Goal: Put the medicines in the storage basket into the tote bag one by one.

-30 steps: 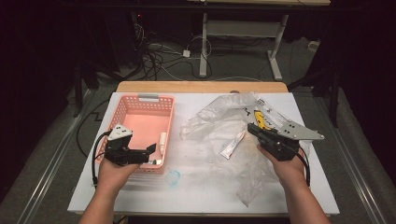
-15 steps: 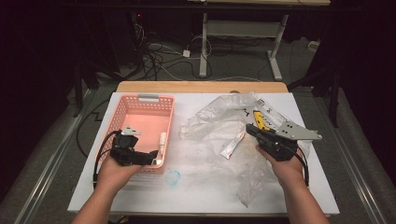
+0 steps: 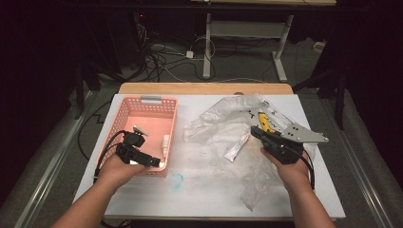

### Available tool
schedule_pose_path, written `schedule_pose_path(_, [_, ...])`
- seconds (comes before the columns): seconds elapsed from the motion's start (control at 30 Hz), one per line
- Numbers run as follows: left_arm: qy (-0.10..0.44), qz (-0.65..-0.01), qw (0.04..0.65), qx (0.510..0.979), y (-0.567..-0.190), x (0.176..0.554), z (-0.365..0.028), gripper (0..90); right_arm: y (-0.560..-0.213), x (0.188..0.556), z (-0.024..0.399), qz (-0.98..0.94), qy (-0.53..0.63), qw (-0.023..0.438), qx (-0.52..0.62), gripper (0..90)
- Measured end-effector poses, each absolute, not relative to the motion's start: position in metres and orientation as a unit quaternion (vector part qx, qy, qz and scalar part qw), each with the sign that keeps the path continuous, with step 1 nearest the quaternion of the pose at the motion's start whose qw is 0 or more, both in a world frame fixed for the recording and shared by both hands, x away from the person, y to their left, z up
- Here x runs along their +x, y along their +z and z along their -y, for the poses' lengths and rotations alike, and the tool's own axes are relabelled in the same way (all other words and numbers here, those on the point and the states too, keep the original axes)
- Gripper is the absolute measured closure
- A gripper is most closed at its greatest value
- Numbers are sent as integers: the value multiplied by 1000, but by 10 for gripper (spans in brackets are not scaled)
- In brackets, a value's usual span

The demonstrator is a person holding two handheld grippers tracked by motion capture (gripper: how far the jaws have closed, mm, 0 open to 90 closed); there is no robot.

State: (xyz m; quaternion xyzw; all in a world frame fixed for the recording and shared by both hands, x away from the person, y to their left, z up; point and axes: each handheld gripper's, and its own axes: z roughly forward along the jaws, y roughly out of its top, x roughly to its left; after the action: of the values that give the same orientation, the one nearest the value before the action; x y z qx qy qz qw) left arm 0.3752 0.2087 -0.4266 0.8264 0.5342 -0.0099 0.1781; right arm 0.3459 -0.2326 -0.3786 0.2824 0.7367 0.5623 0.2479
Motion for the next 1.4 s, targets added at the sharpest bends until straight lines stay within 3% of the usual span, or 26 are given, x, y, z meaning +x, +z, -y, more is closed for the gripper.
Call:
schedule_pose_path(0.37, [-74, -557, 118, 818, -434, 388, -206, 68, -377, 345, 234, -734, 565, 250, 281, 900])
schedule_pose_path(0.93, [-126, -580, 105, 798, -439, 397, -205, 238, -375, 343, 234, -732, 568, 251, 282, 900])
schedule_pose_path(1.07, [-126, -581, 105, 797, -438, 397, -204, 272, -374, 343, 235, -731, 569, 252, 279, 900])
schedule_pose_path(1.4, [-66, -570, 120, 810, -431, 390, -199, 328, -374, 343, 234, -731, 569, 252, 279, 900])
